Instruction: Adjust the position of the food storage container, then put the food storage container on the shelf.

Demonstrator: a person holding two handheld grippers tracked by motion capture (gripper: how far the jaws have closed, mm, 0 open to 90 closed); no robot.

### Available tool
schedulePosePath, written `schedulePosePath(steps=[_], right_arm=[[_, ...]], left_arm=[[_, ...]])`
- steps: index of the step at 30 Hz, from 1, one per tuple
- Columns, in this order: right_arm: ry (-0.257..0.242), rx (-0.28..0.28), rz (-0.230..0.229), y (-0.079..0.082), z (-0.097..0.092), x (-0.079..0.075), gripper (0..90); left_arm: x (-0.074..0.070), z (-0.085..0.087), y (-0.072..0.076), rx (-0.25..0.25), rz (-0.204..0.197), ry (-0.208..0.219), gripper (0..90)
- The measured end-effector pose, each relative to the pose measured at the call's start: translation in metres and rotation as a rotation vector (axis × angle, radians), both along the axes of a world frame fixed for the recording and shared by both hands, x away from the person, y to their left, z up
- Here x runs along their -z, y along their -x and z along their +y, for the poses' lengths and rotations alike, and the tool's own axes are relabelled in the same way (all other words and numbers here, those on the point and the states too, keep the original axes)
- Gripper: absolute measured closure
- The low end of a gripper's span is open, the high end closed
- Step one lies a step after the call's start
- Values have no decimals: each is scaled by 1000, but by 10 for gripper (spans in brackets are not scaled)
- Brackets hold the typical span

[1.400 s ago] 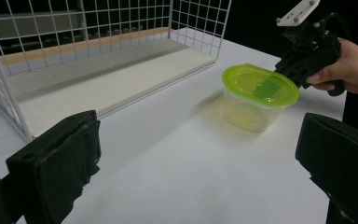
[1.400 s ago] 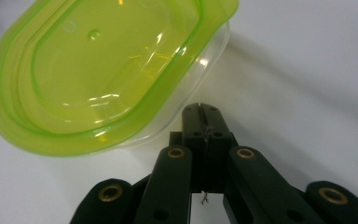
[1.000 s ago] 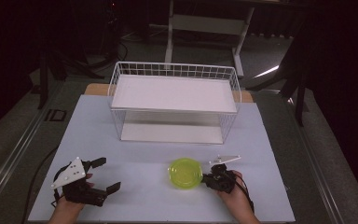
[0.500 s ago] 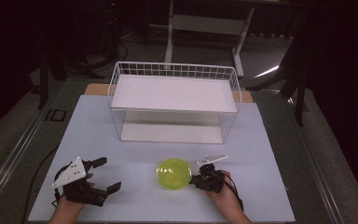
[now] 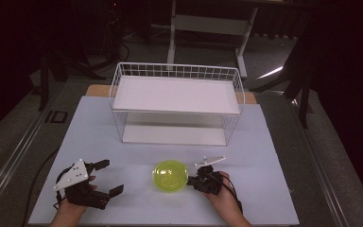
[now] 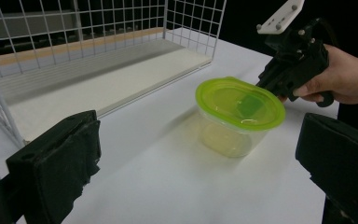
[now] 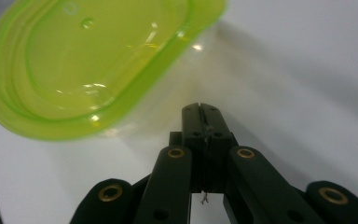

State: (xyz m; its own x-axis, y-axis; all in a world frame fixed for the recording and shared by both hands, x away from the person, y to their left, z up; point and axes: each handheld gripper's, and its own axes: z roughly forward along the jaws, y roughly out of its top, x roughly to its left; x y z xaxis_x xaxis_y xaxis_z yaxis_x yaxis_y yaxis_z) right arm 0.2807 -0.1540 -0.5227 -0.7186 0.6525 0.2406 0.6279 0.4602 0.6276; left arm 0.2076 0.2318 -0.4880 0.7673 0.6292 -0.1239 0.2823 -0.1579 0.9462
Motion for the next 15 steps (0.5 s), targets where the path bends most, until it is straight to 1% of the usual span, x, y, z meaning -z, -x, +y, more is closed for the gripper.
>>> schedulePosePath(steps=[1, 2, 3, 5, 6, 7, 8, 9, 10, 12, 13, 14, 15], right_arm=[[0, 0, 0, 0, 0, 0, 899], [7, 4, -17, 1, -3, -2, 898], [23, 11, -42, 2, -8, -7, 856], [28, 20, -68, 4, -13, -12, 822], [27, 23, -75, 4, -16, -15, 788], [27, 23, -75, 4, -16, -15, 788], [26, 28, -85, 5, -18, -18, 770], [26, 28, -85, 5, -18, -18, 770], [10, 44, -110, 10, -26, -26, 731], [0, 50, -135, 14, -30, -32, 662], [-9, 51, -150, 16, -32, -35, 610], [-15, 52, -154, 18, -33, -38, 567], [-25, 53, -172, 21, -34, -41, 526]], left_arm=[[0, 0, 0, 0, 0, 0, 8], [1, 0, 0, 2, 3, 1, 8], [1, -1, -1, 3, 4, -3, 9], [3, -1, -2, 7, 14, -10, 9], [3, -1, -2, 7, 14, -10, 9], [3, -1, -3, 7, 19, -16, 9], [2, -2, -3, 6, 17, -31, 9], [2, -2, -3, 6, 17, -31, 9], [2, -2, -3, 7, 14, -35, 9], [-1, -4, -2, 24, 16, -45, 9], [-2, -5, -2, 30, 14, -38, 9], [-3, -7, -2, 36, 14, -29, 9], [-5, -8, -1, 46, 20, -29, 9]])
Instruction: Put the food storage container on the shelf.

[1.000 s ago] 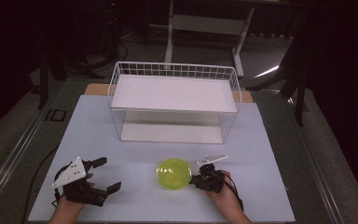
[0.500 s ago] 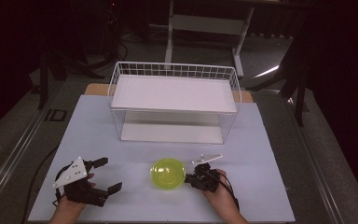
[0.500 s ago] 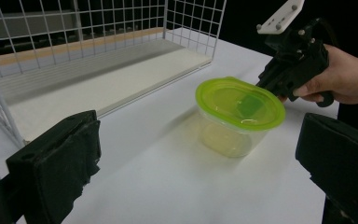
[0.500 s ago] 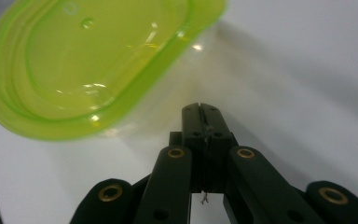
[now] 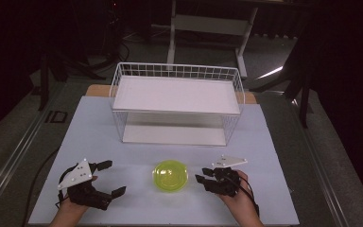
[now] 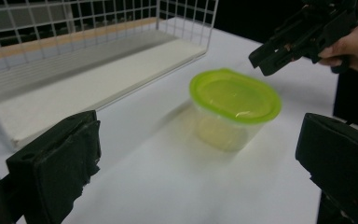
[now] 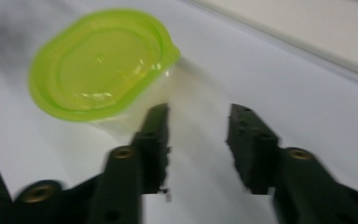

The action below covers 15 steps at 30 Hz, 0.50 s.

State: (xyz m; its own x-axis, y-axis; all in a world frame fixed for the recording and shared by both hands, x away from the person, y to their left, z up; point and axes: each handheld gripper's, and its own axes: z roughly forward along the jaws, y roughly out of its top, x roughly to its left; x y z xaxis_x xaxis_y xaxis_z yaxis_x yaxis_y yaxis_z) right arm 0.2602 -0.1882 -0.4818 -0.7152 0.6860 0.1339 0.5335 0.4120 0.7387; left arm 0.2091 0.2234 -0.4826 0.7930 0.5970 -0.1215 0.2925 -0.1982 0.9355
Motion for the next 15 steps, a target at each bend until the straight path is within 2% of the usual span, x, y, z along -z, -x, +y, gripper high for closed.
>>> schedulePosePath(steps=[2, 6, 11, 13, 15], right_arm=[[-26, -5, -6, 4, -1, -6, 399], [-74, -32, -7, 9, -2, -13, 211], [-90, -61, -8, 11, 1, -19, 170], [-114, -64, -15, 10, 3, -21, 153], [-126, -74, -19, 8, 5, -22, 137]], left_arm=[[-5, -4, 1, 9, -4, -7, 9], [-12, -12, 0, 19, 4, 6, 9], [-19, -23, 0, 38, 31, -2, 9], [-23, -26, 0, 53, 78, 2, 9], [-27, -29, -1, 57, 97, -2, 9]])
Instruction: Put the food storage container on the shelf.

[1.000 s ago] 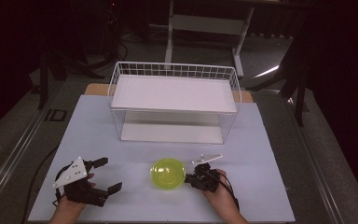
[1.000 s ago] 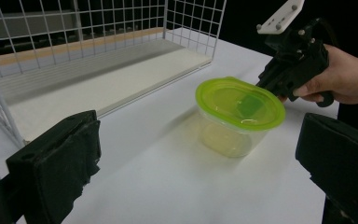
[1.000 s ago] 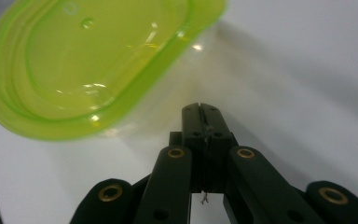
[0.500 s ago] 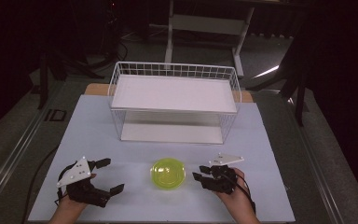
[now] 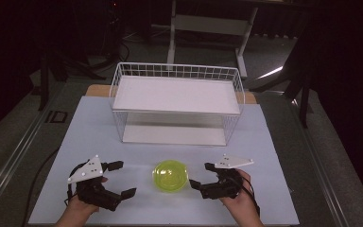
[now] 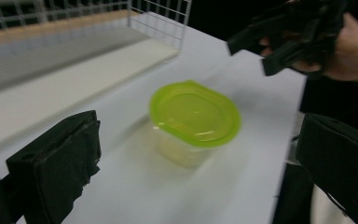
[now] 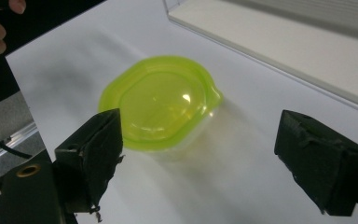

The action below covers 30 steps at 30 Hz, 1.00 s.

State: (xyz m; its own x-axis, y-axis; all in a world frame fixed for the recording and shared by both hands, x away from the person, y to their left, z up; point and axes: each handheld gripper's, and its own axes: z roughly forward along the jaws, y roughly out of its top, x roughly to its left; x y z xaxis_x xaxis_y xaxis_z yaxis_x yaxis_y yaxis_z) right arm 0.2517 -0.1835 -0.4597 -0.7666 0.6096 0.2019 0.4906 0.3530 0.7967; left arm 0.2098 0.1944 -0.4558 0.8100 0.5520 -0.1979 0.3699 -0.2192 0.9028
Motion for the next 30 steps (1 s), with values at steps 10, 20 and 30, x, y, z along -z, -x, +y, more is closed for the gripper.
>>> schedulePosePath(steps=[10, 20, 30], right_arm=[[23, 56, -17, -20, 10, 4, 220], [-18, 43, 65, -32, 11, 17, 238], [-51, 42, 166, -35, 20, 29, 187]], left_arm=[[-1, -24, -17, 24, 62, -4, 9], [26, -41, -40, -23, 190, 12, 9], [43, -50, -47, -72, 286, 2, 75]])
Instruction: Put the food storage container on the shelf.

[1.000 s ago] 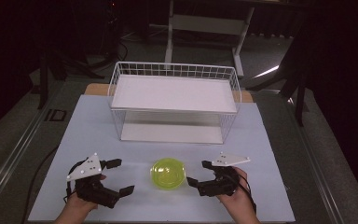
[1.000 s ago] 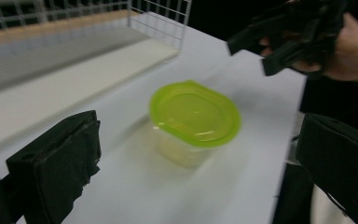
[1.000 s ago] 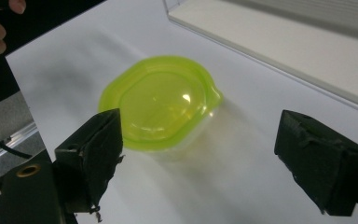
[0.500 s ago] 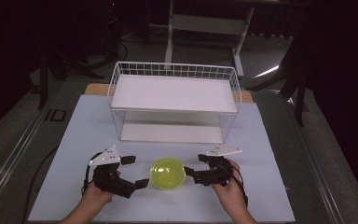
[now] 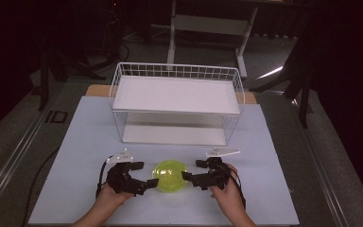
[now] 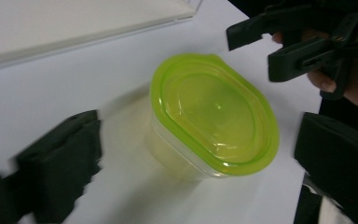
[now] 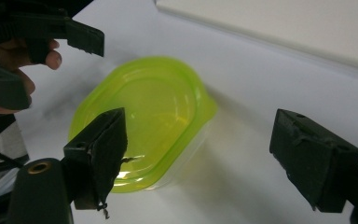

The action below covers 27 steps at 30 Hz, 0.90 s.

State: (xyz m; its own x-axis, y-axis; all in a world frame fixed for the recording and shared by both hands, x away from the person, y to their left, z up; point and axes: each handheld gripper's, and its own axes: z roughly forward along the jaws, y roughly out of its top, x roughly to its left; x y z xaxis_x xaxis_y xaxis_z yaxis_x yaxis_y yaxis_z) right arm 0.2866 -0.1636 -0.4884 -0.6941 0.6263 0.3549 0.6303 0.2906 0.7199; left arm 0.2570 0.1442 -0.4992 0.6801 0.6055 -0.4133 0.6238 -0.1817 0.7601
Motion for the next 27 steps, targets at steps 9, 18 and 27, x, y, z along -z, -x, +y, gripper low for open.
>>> schedulePosePath(steps=[9, 18, 27], right_arm=[[-16, 12, 71, 1, 8, 8, 403], [6, 17, 97, 3, 9, 7, 650], [-24, 1, 133, 8, 11, 2, 735]], left_arm=[[8, -2, -2, -61, 98, -12, 369], [6, -7, 2, -56, 133, -24, 602], [-5, -13, 14, -95, 117, -98, 699]])
